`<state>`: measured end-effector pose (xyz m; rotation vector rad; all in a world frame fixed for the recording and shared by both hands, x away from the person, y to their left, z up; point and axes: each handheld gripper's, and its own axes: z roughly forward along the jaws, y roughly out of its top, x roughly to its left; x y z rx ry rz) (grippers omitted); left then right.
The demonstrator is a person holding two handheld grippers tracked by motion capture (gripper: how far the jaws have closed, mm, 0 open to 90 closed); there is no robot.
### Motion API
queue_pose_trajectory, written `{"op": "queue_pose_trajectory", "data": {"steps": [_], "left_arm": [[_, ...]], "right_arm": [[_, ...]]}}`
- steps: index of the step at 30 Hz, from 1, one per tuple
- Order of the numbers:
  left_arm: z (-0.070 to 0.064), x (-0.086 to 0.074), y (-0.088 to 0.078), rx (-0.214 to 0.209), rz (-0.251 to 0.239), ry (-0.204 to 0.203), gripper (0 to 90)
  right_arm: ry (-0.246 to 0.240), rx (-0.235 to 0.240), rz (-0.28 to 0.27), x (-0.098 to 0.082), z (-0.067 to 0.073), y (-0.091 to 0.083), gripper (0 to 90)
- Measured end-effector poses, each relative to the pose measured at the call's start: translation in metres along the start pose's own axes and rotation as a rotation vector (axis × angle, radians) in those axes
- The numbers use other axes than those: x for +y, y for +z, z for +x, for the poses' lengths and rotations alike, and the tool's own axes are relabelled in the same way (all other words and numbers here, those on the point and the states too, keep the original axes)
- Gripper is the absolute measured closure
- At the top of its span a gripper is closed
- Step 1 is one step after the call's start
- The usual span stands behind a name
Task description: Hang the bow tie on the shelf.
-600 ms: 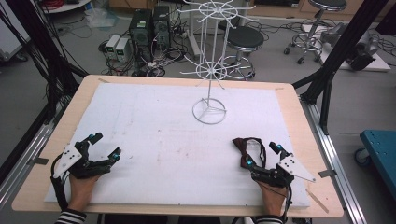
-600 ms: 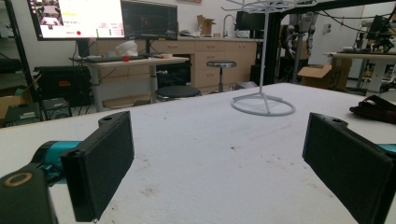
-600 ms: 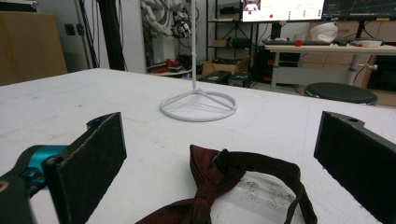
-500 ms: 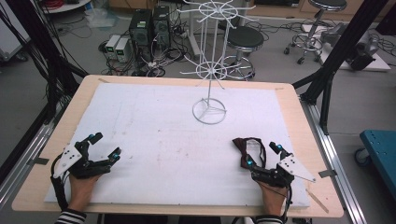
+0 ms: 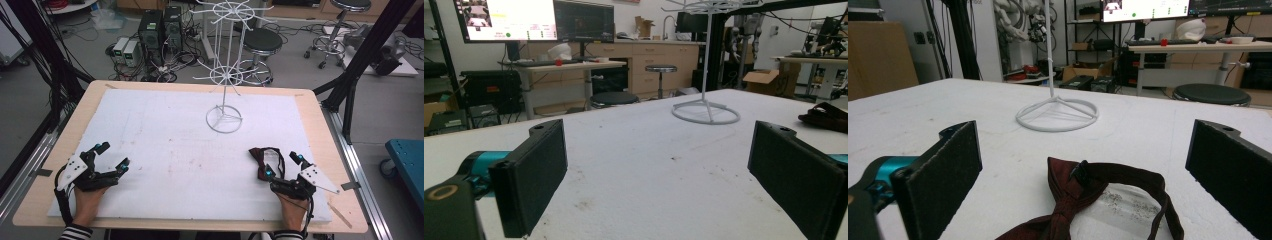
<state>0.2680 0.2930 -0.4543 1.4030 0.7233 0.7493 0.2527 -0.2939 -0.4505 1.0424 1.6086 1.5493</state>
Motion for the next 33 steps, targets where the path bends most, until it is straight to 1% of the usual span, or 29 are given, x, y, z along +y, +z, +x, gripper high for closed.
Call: {"op": "queue_pose_trajectory", "data": {"steps": [2, 4, 6, 8, 11, 12, 14, 19, 22, 26, 27, 28, 29, 30, 31, 33], "left_arm": [[0.000, 0.000, 0.000, 0.000, 0.001, 0.001, 9.3], [0.000, 0.000, 0.000, -0.001, 0.000, 0.000, 9.3], [0.000, 0.000, 0.000, 0.000, 0.000, 0.000, 9.3], [0.000, 0.000, 0.000, 0.000, 0.000, -0.001, 9.3], [0.000, 0.000, 0.000, 0.000, 0.000, -0.001, 9.3], [0.000, 0.000, 0.000, 0.000, 0.000, 0.000, 9.4], [0.000, 0.000, 0.000, 0.000, 0.000, 0.001, 9.3], [0.000, 0.000, 0.000, 0.000, -0.002, 0.001, 9.3], [0.000, 0.000, 0.000, -0.001, -0.002, 0.000, 9.3], [0.000, 0.000, 0.000, -0.001, -0.001, 0.000, 9.3], [0.000, 0.000, 0.000, -0.001, -0.001, 0.000, 9.3], [0.000, 0.000, 0.000, 0.000, -0.004, 0.000, 9.3], [0.000, 0.000, 0.000, -0.001, 0.000, 0.000, 9.3], [0.000, 0.000, 0.000, -0.001, -0.001, 0.000, 9.3], [0.000, 0.000, 0.000, -0.001, -0.004, 0.000, 9.3], [0.000, 0.000, 0.000, -0.001, -0.002, 0.000, 9.3]], "right_arm": [[0.007, -0.004, 0.018, 0.002, 0.000, 0.000, 0.6], [0.003, 0.003, 0.034, 0.005, -0.001, 0.001, 0.6], [0.000, 0.000, 0.051, 0.008, -0.001, 0.001, 0.6], [0.001, 0.009, 0.068, 0.013, -0.001, 0.002, 0.6], [0.005, 0.009, 0.124, 0.022, 0.000, 0.004, 0.7], [0.005, 0.019, 0.141, 0.025, 0.000, 0.005, 0.7], [-0.010, 0.018, 0.169, 0.032, 0.001, 0.008, 0.7], [-0.037, 0.026, 0.265, 0.048, 0.002, 0.016, 0.7], [-0.021, 0.034, 0.326, 0.056, 0.003, 0.021, 0.8], [-0.026, 0.042, 0.406, 0.064, 0.003, 0.028, 0.7], [-0.026, 0.042, 0.406, 0.064, 0.003, 0.028, 0.7], [-0.036, 0.041, 0.437, 0.068, 0.004, 0.031, 0.8], [-0.036, 0.041, 0.437, 0.068, 0.004, 0.031, 0.8], [-0.042, 0.053, 0.477, 0.071, 0.004, 0.035, 0.8], [-0.042, 0.053, 0.477, 0.071, 0.004, 0.035, 0.8], [-0.052, 0.056, 0.510, 0.073, 0.003, 0.038, 0.8]]}}
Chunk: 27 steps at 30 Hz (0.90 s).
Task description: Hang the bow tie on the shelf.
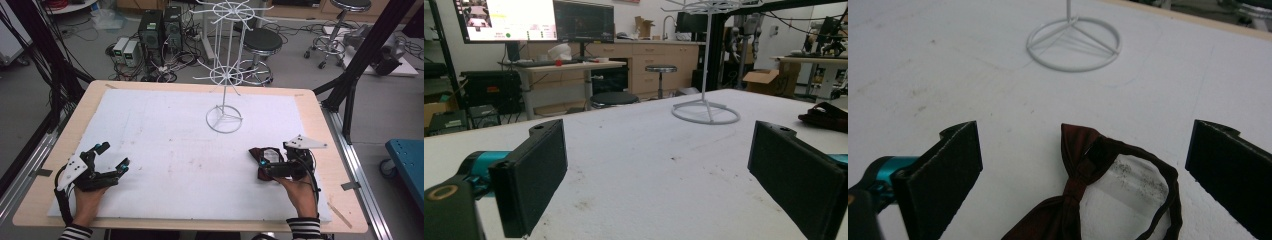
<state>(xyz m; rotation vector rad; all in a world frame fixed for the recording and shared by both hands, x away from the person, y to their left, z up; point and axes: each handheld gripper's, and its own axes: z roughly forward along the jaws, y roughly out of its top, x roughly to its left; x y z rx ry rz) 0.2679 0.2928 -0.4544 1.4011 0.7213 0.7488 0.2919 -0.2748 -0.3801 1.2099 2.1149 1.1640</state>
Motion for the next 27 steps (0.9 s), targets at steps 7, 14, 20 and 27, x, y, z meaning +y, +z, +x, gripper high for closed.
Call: {"op": "queue_pose_trajectory", "data": {"steps": [7, 14, 20, 27], "left_arm": [[0.000, 0.000, 0.000, 0.000, -0.001, -0.001, 9.3], [0.000, 0.000, 0.000, 0.000, -0.001, 0.000, 9.3], [0.000, 0.000, 0.000, 0.000, -0.001, -0.001, 9.3], [0.000, 0.000, 0.000, 0.000, -0.001, 0.000, 9.3]], "right_arm": [[-0.010, 0.041, 0.142, 0.009, -0.005, 0.012, 0.7], [-0.024, 0.026, 0.239, 0.012, -0.006, 0.023, 0.8], [-0.021, 0.018, 0.310, 0.014, -0.007, 0.032, 1.5], [-0.007, 0.034, 0.358, 0.013, -0.005, 0.040, 6.1]]}}
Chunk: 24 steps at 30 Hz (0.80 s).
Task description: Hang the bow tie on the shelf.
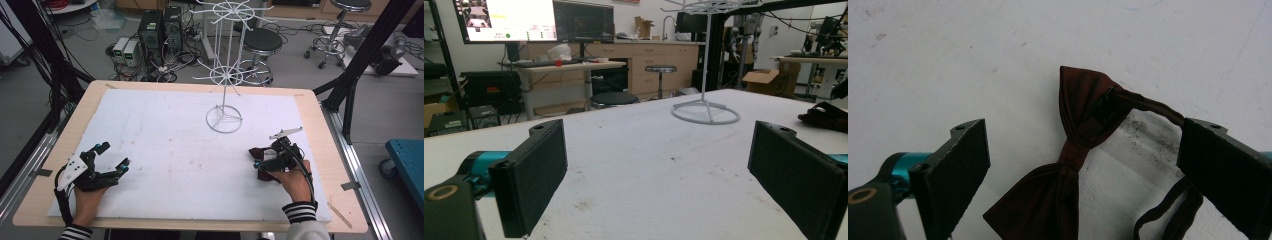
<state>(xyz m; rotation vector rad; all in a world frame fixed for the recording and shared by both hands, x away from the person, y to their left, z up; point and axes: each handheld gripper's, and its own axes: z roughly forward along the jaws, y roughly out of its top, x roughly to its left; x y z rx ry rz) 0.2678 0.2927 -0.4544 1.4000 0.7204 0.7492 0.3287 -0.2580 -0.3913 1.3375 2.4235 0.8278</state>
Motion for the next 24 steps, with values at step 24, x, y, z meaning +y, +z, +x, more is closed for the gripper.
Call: {"op": "queue_pose_trajectory", "data": {"steps": [24], "left_arm": [[0.000, 0.000, 0.000, 0.000, -0.001, 0.000, 9.3]], "right_arm": [[0.060, 0.003, 0.133, 0.003, -0.002, 0.021, 40.7]]}}
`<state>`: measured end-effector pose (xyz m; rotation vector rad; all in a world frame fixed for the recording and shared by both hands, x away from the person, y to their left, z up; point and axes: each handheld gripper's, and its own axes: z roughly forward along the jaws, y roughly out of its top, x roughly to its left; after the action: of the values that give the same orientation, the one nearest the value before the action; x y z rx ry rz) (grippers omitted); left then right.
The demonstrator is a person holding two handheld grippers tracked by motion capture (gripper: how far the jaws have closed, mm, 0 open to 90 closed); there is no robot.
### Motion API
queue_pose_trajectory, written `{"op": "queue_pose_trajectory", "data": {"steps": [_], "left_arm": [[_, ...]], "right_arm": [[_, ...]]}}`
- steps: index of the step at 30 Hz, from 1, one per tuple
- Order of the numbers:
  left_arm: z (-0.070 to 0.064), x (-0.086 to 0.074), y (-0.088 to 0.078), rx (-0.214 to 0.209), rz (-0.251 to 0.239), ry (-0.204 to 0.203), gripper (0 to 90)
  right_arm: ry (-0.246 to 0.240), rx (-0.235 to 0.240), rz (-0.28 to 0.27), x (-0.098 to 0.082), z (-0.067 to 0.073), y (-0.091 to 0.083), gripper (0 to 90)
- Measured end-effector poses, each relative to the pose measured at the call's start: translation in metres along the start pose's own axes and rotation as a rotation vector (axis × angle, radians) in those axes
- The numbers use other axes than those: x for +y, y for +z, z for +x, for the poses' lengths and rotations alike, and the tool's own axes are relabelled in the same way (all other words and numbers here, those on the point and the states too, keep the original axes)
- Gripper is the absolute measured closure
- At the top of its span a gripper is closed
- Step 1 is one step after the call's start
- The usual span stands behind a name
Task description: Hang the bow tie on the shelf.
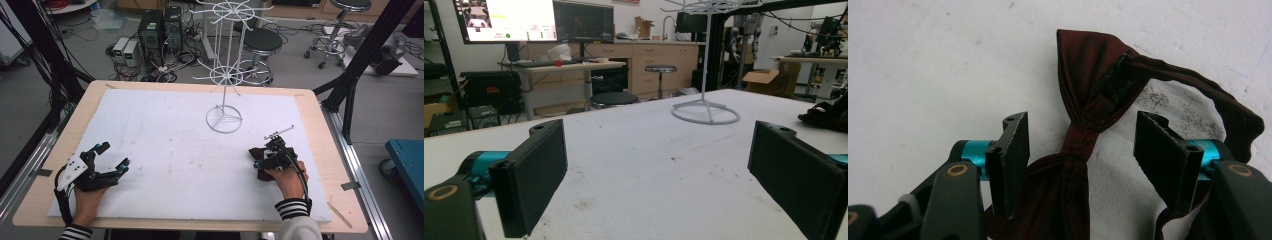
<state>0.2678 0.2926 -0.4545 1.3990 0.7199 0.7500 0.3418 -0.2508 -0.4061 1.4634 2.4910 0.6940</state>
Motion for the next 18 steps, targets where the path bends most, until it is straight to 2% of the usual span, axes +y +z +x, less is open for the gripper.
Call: {"op": "queue_pose_trajectory", "data": {"steps": [3, 4, 11, 15, 16, 18], "left_arm": [[0.0000, 0.0000, 0.0000, 0.000, 0.000, 0.000, 9.3], [0.0001, 0.0000, 0.0000, 0.000, 0.000, 0.000, 9.4], [0.0001, 0.0001, -0.0001, -0.001, 0.001, 0.000, 9.3], [0.0000, 0.0000, 0.0000, 0.000, 0.000, 0.000, 9.3], [0.0001, 0.0000, -0.0001, -0.001, 0.001, 0.000, 9.3], [0.0001, 0.0000, 0.0000, 0.000, 0.001, 0.000, 9.3]], "right_arm": [[0.011, -0.003, 0.005, 0.0004, -0.0007, 0.0013, 45.1], [0.019, -0.009, 0.012, 0.0004, -0.0008, 0.0025, 49.6], [0.031, -0.007, 0.029, 0.0018, -0.0007, 0.0063, 53.6], [0.035, 0.005, 0.038, 0.0031, -0.0003, 0.0082, 65.5], [0.040, 0.003, 0.045, 0.0033, -0.0002, 0.0087, 71.8], [0.050, 0.005, 0.052, 0.0033, -0.0003, 0.0081, 74.5]]}}
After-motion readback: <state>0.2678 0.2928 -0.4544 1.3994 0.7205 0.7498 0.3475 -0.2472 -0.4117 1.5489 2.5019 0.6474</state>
